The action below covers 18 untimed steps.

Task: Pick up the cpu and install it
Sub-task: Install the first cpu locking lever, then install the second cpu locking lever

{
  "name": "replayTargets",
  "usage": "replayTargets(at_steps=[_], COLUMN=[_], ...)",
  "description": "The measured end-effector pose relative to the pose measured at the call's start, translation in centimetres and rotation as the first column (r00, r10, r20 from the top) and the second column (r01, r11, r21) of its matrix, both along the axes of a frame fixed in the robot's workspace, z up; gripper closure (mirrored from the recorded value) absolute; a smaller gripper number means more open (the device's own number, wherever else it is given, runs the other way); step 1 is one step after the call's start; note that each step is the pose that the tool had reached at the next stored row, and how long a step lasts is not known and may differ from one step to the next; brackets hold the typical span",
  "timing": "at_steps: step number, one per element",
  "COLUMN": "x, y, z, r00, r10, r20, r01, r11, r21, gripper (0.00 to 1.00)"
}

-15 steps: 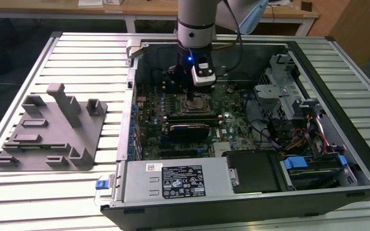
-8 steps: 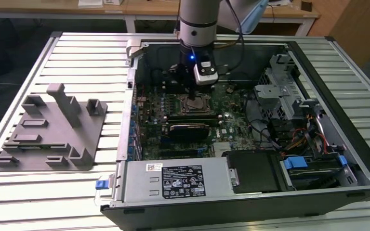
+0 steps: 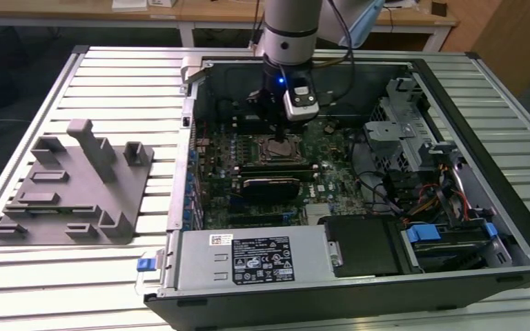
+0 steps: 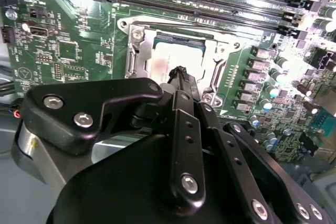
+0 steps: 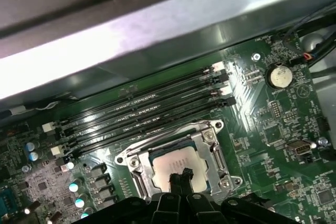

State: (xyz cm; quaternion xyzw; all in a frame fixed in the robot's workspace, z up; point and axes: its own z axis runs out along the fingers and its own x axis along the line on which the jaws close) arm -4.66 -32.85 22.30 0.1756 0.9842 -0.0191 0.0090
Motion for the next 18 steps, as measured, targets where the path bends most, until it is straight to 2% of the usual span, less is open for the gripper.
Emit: replayTargets(at_steps=[9,18], x=[0.16,0.16], y=[-0.31,-0.36], z=[0.2,0.2], r00=[1.0,1.0], r10=[0.0,0.0], r20=[0.0,0.0], r01=[0.0,0.0], r11=[1.0,1.0], r21=[0.0,0.0], gripper=[0.89,0.89])
